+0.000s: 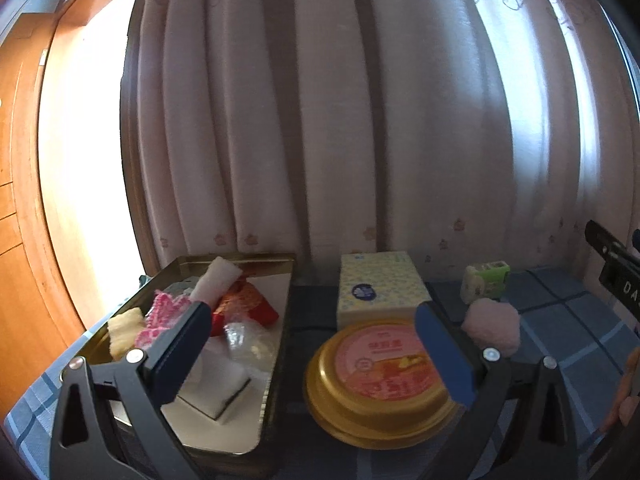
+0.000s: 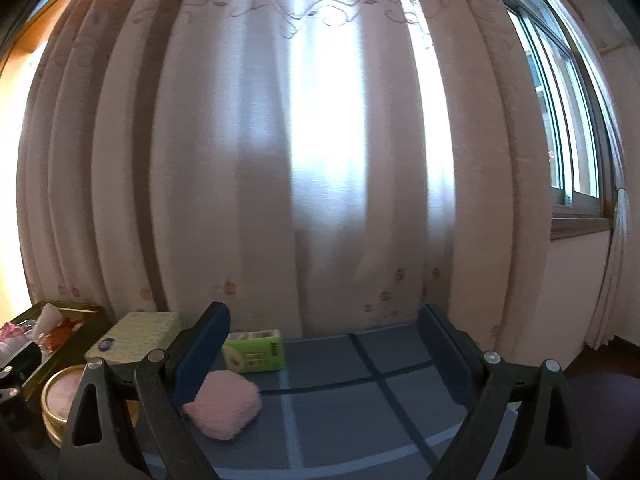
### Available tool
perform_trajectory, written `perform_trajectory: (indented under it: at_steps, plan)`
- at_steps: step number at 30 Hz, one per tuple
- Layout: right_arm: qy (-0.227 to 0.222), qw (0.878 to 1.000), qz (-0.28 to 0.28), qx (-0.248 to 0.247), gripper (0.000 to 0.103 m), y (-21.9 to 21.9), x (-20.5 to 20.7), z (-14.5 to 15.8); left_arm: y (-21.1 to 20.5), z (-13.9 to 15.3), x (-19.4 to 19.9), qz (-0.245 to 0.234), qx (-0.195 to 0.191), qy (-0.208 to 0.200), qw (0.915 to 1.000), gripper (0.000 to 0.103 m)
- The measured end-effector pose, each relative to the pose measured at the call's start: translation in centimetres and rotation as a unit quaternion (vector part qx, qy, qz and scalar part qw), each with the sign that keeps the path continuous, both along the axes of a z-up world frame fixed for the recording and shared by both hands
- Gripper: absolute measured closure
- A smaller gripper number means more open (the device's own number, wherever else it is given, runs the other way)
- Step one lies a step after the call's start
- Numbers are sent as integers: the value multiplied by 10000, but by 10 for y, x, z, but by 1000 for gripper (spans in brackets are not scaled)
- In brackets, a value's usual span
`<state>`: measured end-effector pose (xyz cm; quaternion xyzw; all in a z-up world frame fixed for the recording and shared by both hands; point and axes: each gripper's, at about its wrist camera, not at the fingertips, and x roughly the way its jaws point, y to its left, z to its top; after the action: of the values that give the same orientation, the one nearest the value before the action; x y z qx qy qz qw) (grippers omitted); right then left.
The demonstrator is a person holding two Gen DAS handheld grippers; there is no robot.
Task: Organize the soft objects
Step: 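Move both tools past the tin toward the pink puff and green tissue pack, then grasp the pink fluffy puff with the left tool while the right tool grasps the green tissue pack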
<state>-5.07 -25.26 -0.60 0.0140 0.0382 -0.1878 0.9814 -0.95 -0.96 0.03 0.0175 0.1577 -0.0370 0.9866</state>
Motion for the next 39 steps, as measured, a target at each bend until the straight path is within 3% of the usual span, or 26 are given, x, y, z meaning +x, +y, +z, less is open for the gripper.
perform_trajectory:
  at_steps: [7, 16, 25, 34, 37, 39]
  plan:
    - [-51, 9999, -128, -9, 7, -19, -5, 1, -20, 0, -1, -229, 97, 0, 9997, 1]
    - [5, 9988, -323, 359, 7, -38, -3, 1, -77, 0, 4, -1220, 206, 207, 9921, 1]
    - [78, 9981, -440, 430, 7, -42, -1, -1, -142, -12, 38, -1734, 437, 1115, 9775, 1]
    - [209, 9939, -563, 926, 7, -61, 2, -6, -163, -33, 84, -1496, 183, 2285, 9618, 5]
    - [231, 9930, -566, 1006, 7, -64, 2, -7, -173, -37, 89, -1364, 386, 2358, 9614, 7]
    - [257, 9928, -555, 1031, 7, -65, 3, -7, -178, -39, 89, -1340, 534, 2398, 9600, 16]
